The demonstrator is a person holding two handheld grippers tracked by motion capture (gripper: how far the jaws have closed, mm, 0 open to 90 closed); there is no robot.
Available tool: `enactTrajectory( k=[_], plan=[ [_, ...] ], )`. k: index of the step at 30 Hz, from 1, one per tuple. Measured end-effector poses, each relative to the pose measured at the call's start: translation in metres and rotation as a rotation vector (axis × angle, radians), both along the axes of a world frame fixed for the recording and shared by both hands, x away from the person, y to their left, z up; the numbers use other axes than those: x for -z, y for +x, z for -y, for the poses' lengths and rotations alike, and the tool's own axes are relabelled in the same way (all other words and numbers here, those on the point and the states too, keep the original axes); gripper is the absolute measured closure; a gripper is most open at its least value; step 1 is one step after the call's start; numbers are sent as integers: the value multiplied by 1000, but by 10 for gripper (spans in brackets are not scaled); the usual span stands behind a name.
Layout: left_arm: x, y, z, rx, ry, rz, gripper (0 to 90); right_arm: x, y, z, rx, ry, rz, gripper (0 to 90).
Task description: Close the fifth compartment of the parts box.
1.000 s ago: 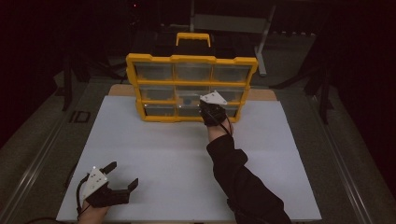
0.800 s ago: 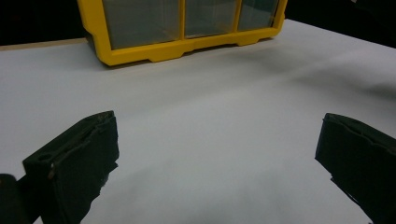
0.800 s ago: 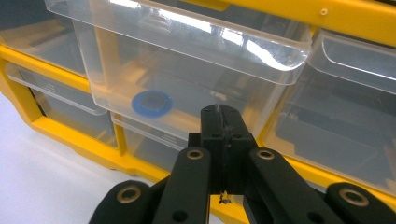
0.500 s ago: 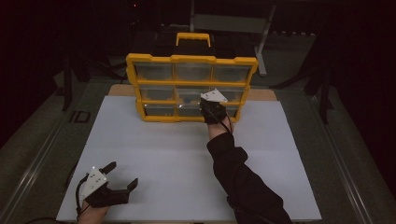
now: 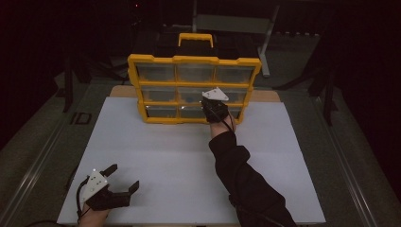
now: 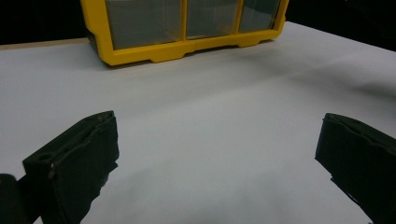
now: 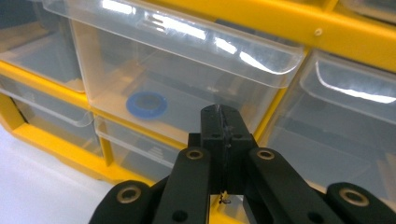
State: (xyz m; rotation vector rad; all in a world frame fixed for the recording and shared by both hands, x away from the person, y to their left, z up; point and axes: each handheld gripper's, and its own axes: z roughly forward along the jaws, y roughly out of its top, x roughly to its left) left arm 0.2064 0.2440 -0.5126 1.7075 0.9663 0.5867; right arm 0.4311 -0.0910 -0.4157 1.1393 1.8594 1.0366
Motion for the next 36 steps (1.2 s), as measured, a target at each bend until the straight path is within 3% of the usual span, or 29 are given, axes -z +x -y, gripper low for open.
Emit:
enactTrajectory(
  k=[36],
  plan=[
    [0,-3,-2,-8,2,-1,0,0,12,-3,-1,-15,1,900]
  ],
)
